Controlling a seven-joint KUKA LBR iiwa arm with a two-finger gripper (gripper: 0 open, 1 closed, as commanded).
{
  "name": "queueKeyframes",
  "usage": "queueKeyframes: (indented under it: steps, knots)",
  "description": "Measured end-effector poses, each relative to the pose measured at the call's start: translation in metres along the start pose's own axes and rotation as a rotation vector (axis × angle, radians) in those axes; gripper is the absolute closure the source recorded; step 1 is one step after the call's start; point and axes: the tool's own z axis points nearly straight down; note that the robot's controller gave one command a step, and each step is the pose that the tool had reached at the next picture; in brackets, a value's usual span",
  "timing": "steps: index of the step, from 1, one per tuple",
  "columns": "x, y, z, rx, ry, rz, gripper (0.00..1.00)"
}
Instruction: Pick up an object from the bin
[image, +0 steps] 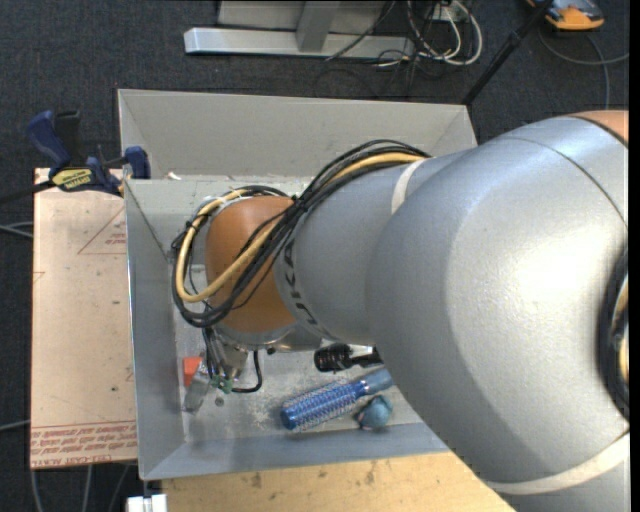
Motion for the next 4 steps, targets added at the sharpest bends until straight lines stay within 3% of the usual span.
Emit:
queueKeyframes:
  steps: [1, 2, 3, 4]
  knots:
    - [-0.002, 0.002, 0.031, 0.006, -0.001, 0.195, 0.0]
    - [-0.003, 0.002, 0.032, 0.003, -0.002, 0.193, 0.0]
    - [-0.002, 0.002, 0.031, 0.0, -0.001, 0.194, 1.0]
    - [-0.003, 0.004, -0.068, -0.007, -0.006, 0.19, 1.0]
